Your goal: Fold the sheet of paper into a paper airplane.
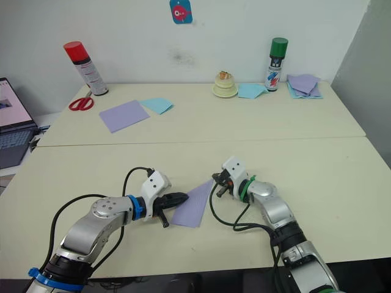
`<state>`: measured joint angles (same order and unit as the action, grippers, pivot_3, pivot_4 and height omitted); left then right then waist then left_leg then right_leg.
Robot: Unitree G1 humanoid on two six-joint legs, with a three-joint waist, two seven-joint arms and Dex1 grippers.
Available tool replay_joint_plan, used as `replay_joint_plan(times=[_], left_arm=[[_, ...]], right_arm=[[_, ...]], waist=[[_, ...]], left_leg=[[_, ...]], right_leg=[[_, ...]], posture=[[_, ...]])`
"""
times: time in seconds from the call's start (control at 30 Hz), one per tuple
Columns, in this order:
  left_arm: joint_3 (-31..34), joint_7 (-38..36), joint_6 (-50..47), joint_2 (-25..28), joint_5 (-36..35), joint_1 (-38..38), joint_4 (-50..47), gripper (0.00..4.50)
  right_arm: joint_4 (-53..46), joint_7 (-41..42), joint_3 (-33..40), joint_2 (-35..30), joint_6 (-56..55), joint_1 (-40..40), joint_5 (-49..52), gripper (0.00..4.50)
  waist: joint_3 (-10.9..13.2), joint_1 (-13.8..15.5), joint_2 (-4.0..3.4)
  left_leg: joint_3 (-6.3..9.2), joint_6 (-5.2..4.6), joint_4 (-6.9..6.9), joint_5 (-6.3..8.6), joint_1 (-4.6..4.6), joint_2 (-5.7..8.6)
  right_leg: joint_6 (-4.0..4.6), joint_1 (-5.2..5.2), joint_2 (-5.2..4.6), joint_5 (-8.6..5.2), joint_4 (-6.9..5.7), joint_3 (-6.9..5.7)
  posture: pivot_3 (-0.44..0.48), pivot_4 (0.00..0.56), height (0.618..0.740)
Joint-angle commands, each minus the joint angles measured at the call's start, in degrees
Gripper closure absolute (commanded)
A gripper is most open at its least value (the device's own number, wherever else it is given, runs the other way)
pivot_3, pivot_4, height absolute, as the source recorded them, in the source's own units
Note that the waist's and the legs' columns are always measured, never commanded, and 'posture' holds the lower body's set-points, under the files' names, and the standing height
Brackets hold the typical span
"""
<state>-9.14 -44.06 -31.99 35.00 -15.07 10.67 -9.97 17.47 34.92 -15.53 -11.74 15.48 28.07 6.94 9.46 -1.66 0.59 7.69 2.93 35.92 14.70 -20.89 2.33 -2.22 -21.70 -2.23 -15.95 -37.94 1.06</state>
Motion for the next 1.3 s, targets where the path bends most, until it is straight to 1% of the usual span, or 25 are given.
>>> replay_joint_plan(times=[0.03, 0.43, 0.5, 0.53, 0.57, 0.77, 0.93, 1.07, 1.2, 1.3], left_arm=[[-0.82, 0.55, -1.58, 0.36, 1.65, -1.17, 2.28, 4.5], [-0.82, 0.55, -1.58, 0.36, 1.65, -1.17, 2.28, 4.5], [-1.93, 0.29, -2.28, -0.26, 1.37, -1.6, 1.79, 4.5], [-2.19, 0.17, -2.4, -0.36, 1.32, -1.89, 1.68, 4.5], [-2.22, 0.12, -2.52, -0.34, 1.31, -2.22, 1.54, 4.5], [-1.61, 0.25, -3.18, -0.32, 1.22, -3.06, 0.68, 4.5], [-1.3, 0.52, -3.21, -0.3, 1.19, -3.45, 0.46, 4.5], [-1.36, 0.77, -2.94, -0.51, 1.44, -3.4, 0.72, 4.5], [-1.6, 1.01, -2.86, -0.68, 1.51, -3.03, 0.99, 4.5], [-1.63, 0.93, -2.77, -0.46, 1.62, -3.18, 0.95, 4.5]], right_arm=[[1.43, -0.32, 0.98, -0.96, 0.0, -0.42, -1.48, 4.46], [1.61, -0.08, 1.29, -0.71, -0.25, -0.46, -1.94, 4.46], [-7.08, 10.82, -6.98, -3.32, 2.53, -3.31, -0.71, 4.46], [-9.85, 13.91, -9.34, -4.13, 3.25, -4.25, -0.4, 4.46], [-11.2, 15.19, -10.08, -4.44, 3.75, -4.58, -0.2, 4.46], [-10.82, 13.54, -4.18, -2.3, 3.46, -2.85, 2.34, 4.46], [-14.68, 14.51, -1.81, -2.14, 5.08, -2.92, 5.25, 4.46], [-15.14, 12.99, -3.45, -1.75, 5.98, -3.56, 3.04, 4.46], [-13.15, 11.44, -8.09, -1.68, 6.41, -4.36, -1.7, 4.46], [-13.73, 13.84, -11.28, -2.79, 8.81, -5.8, -2.3, 4.46]], waist=[[-0.01, 0.0, 0.0], [-0.01, 0.0, 0.0], [-0.02, 0.03, -0.02], [-0.04, 0.04, -0.04], [-0.12, -0.02, -0.05], [-0.15, -0.15, -0.09], [-0.15, -0.13, -0.09], [-0.15, -0.11, -0.09], [-0.15, -0.11, -0.09], [-0.17, -0.11, -0.1]], left_leg=[[0.0, 0.0, 0.0, 0.0, 0.0, 0.0], [0.0, 0.0, 0.0, 0.0, 0.0, 0.0], [0.0, 0.0, 0.0, 0.0, 0.0, 0.0], [0.0, 0.0, -0.01, 0.0, 0.0, 0.02], [0.0, -0.01, -0.04, 0.01, -0.01, 0.02], [0.03, -0.01, -0.08, 0.02, 0.03, -0.09], [-0.03, -0.01, -0.1, 0.02, -0.01, -0.04], [-0.01, 0.0, -0.14, 0.02, -0.02, -0.05], [-0.01, 0.0, -0.14, 0.02, -0.01, -0.05], [-0.03, 0.0, -0.13, 0.02, 0.0, -0.05]], right_leg=[[0.0, 0.0, 0.0, 0.0, 0.0, 0.01], [0.0, 0.0, 0.0, 0.0, 0.0, 0.01], [0.0, 0.0, 0.0, 0.0, 0.01, 0.0], [-0.01, 0.0, -0.02, -0.01, 0.04, 0.01], [-0.02, 0.03, -0.03, -0.01, 0.09, 0.0], [-0.02, 0.01, -0.03, -0.02, 0.08, -0.01], [-0.02, -0.02, -0.02, -0.02, 0.13, 0.03], [-0.02, -0.04, -0.05, -0.02, 0.13, 0.01], [-0.02, -0.05, -0.05, -0.02, 0.14, 0.02], [-0.01, -0.04, -0.04, -0.03, 0.14, 0.03]], posture=[[0.0, 0.15, 0.74], [0.0, 0.15, 0.74], [0.0, 0.15, 0.74], [0.0, 0.15, 0.74], [0.0, 0.15, 0.74], [0.0, 0.15, 0.74], [0.0, 0.15, 0.74], [0.0, 0.15, 0.74], [0.0, 0.15, 0.74], [0.0, 0.15, 0.74]])
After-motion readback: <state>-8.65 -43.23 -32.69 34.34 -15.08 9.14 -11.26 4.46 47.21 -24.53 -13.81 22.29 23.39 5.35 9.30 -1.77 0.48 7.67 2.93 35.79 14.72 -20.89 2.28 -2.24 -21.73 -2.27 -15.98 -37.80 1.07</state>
